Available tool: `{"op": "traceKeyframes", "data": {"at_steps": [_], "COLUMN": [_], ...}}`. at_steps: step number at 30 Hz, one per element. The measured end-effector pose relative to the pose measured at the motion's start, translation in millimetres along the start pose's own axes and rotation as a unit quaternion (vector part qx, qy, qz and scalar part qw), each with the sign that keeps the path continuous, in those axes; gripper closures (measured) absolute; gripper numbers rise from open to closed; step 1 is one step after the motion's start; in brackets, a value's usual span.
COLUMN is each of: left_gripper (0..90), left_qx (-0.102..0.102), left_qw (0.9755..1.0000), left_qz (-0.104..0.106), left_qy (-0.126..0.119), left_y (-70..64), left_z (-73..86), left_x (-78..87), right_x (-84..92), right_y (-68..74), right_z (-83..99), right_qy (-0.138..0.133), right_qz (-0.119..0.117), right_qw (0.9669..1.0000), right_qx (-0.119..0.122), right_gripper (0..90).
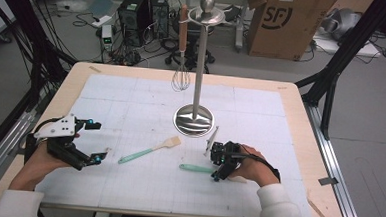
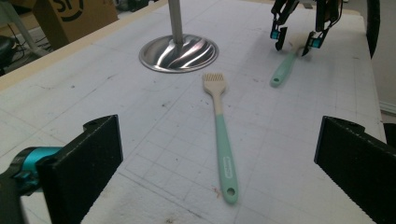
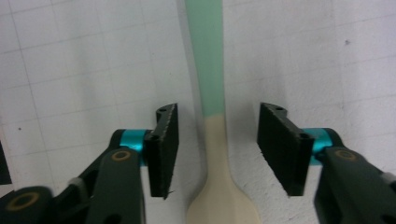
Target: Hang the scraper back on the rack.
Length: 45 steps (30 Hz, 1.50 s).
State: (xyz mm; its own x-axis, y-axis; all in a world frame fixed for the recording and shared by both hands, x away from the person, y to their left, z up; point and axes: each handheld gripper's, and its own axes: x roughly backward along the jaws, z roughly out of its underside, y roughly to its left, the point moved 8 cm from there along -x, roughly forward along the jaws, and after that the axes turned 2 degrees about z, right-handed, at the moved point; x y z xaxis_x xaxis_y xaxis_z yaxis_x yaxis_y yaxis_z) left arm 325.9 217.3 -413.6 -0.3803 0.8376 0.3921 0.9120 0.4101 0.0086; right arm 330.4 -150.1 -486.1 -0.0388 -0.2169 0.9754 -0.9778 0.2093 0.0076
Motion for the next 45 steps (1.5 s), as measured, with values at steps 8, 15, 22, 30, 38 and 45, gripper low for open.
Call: {"op": "traceKeyframes", "data": {"at_steps": [8, 15, 22, 30, 38, 45], "left_gripper": [1.7, 1.7, 1.7, 1.7, 1.7, 1.7], "left_qx": [-0.001, 0.000, -0.002, -0.001, 0.000, 0.000], "left_qw": [1.0000, 1.0000, 1.0000, 1.0000, 1.0000, 1.0000], "left_qz": [0.001, 0.002, 0.003, 0.002, 0.001, 0.003], "left_qy": [0.001, 0.001, 0.001, -0.002, 0.001, 0.003], "left_y": [-0.8, -1.4, -2.0, -2.0, -0.9, -0.7], "left_z": [-0.2, -0.3, -1.0, -1.3, -0.6, -0.1], "left_x": [-1.5, -2.9, -2.6, -1.7, -1.6, -2.3], "right_x": [1.7, 1.3, -0.1, 0.5, 13.1, 35.0], "right_y": [0.9, 0.8, 2.3, 3.5, 2.0, 0.2], "right_z": [2.4, 2.4, -1.9, -3.2, -2.4, -1.0], "right_qy": [0.008, 0.022, 0.049, 0.060, 0.016, -0.054], "right_qz": [-0.003, 0.002, 0.003, 0.005, -0.003, -0.016], "right_qw": [1.0000, 0.9997, 0.9983, 0.9976, 0.9996, 0.9984], "right_qx": [0.000, 0.014, 0.033, 0.034, 0.021, -0.005], "right_gripper": [65.3, 71.6, 79.1, 80.7, 80.6, 80.6]}}
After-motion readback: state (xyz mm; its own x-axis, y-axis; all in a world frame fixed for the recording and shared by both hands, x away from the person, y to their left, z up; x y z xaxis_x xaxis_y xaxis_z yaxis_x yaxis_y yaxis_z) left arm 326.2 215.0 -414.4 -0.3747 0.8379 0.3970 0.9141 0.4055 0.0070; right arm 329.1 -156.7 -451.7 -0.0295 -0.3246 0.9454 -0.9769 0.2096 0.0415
